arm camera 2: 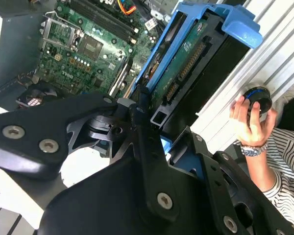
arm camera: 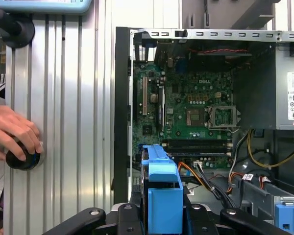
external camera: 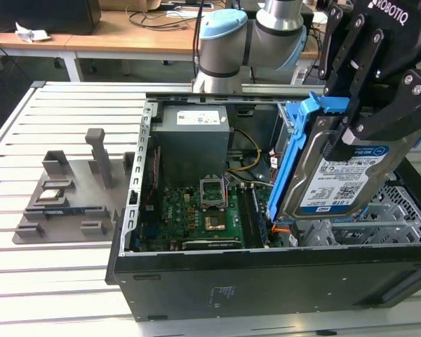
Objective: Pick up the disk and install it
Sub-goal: 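Pick up the disk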
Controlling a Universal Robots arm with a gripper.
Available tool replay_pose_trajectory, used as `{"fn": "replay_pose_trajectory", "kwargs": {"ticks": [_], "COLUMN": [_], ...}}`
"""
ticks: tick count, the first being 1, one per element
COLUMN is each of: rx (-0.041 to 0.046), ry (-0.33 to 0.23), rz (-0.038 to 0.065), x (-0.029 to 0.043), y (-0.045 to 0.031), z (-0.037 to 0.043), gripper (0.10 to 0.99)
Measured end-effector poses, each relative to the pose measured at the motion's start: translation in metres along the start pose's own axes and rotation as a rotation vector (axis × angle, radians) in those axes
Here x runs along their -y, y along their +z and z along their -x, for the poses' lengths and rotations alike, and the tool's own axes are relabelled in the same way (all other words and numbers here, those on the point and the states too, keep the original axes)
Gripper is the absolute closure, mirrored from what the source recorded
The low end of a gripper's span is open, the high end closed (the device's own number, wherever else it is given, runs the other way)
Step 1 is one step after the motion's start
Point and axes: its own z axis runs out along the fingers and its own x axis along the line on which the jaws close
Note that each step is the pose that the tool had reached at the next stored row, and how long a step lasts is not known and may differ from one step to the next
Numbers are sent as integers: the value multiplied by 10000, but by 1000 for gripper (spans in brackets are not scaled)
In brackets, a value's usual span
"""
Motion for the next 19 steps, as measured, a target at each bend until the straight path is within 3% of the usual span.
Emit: {"fn": "replay_pose_trajectory", "kwargs": {"ticks": [6, 9, 15, 18, 19], "rx": [-23, -43, -76, -99, -105], "ry": [2, 3, 4, 5, 5], "rz": [8, 14, 23, 34, 45], "x": [163, 288, 428, 513, 572], "y": [-5, -9, -1, 24, 57], "z": [52, 104, 151, 183, 194], "gripper": [722, 722, 722, 722, 722]}}
